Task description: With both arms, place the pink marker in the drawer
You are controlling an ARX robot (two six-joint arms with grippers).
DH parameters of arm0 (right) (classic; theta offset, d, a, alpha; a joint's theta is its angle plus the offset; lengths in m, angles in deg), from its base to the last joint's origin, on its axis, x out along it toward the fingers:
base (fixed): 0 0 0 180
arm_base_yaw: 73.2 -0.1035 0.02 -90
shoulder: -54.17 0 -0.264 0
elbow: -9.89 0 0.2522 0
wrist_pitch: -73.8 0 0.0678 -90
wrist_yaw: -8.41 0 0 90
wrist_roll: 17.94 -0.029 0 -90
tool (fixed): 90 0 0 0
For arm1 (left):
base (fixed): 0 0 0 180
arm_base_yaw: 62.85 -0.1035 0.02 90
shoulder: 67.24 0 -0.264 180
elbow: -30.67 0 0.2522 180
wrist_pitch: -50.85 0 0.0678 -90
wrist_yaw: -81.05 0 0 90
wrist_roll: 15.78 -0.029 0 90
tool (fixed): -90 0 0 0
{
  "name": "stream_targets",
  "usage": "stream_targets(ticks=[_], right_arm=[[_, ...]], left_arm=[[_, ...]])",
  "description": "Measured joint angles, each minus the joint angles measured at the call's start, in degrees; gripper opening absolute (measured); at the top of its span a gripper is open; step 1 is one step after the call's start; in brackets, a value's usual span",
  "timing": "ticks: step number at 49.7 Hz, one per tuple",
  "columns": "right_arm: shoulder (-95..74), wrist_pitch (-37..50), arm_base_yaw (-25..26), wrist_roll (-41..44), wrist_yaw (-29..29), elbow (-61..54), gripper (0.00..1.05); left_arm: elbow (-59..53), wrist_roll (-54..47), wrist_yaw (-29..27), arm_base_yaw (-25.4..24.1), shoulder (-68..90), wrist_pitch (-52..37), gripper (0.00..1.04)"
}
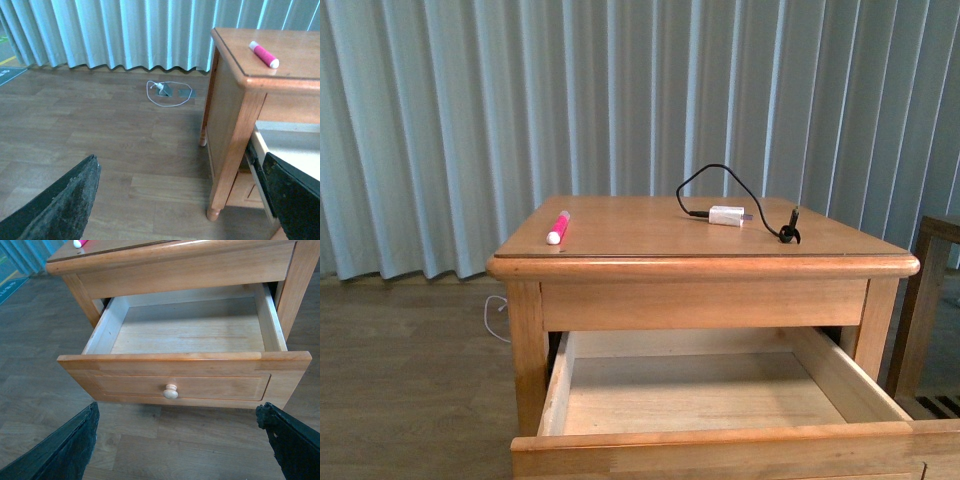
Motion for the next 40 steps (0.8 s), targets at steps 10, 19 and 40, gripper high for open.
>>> stream_targets(ticks=[10,19,40], right_arm=[[0.00,0.00,0.00,0.07,-0.02,0.00,0.96],[0.00,0.00,0.00,0.07,-0.02,0.00,0.96],[0.00,0.00,0.00,0.09,-0.02,0.00,0.96]], left_arm=[[17.33,-3.06,2.97,2.03,26.32,-7.34,0.99],[40.30,-4.11,4.13,4.44,49.44,-3.50,0.99],[74.47,-3.65,2.54,6.10,76.98,10.58,0.99]])
